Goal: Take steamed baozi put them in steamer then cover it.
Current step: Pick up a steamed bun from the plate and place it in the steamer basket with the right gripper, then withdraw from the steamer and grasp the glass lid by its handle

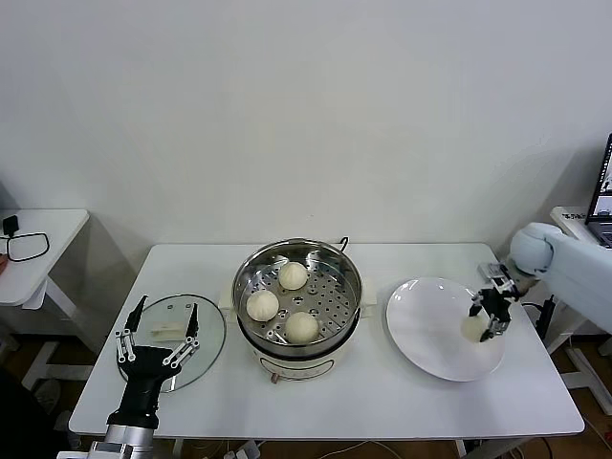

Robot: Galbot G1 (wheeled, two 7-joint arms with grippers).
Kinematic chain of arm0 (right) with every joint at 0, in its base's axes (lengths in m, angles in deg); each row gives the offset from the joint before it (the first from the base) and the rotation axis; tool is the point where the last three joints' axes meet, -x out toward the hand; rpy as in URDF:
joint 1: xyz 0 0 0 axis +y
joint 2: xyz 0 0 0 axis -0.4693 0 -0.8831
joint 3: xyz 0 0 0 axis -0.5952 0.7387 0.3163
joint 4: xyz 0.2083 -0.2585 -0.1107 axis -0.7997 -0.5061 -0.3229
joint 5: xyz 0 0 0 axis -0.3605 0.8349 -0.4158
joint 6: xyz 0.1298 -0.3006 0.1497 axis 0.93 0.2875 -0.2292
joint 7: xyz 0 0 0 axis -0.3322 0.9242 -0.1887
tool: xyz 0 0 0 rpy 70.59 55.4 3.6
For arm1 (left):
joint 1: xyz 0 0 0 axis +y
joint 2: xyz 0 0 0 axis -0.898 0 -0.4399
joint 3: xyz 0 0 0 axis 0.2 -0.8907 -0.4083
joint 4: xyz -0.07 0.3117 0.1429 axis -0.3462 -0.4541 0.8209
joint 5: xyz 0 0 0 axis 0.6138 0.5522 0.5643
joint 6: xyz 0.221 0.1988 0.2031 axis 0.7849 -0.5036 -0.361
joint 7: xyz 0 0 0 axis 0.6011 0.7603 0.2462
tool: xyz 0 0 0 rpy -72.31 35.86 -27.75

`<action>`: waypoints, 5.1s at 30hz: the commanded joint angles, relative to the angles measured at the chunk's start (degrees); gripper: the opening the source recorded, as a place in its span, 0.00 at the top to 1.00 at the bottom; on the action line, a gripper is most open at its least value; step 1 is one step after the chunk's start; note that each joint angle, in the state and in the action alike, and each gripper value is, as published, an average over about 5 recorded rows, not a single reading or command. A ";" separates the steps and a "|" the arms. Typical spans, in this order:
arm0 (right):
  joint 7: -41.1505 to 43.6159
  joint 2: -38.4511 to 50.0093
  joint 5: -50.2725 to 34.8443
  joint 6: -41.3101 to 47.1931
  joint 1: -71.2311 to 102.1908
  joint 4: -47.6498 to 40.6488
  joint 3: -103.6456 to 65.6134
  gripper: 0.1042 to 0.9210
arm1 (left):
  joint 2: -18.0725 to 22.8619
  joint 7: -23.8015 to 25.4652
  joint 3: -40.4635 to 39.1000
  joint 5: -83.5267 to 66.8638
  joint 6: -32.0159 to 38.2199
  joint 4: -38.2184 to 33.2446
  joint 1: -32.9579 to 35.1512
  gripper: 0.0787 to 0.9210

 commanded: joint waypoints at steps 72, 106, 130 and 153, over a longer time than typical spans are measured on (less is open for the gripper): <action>-8.81 -34.89 -23.44 14.12 -19.90 9.83 21.34 0.13 | -0.55 -1.27 -0.06 -0.40 -0.53 -0.22 -1.38 0.12; -91.57 -2.86 -24.21 -17.88 44.95 31.31 -59.34 0.12 | -2.79 -3.90 1.19 16.30 0.80 7.64 -7.13 0.12; -83.52 -22.24 -11.16 -21.40 84.31 31.02 -92.42 0.12 | -6.70 -11.17 4.98 73.22 -1.05 30.37 -9.86 0.12; -81.78 -25.97 -8.52 -21.98 87.85 30.48 -94.43 0.12 | -5.64 -14.99 1.39 79.56 -4.40 45.67 -21.54 0.12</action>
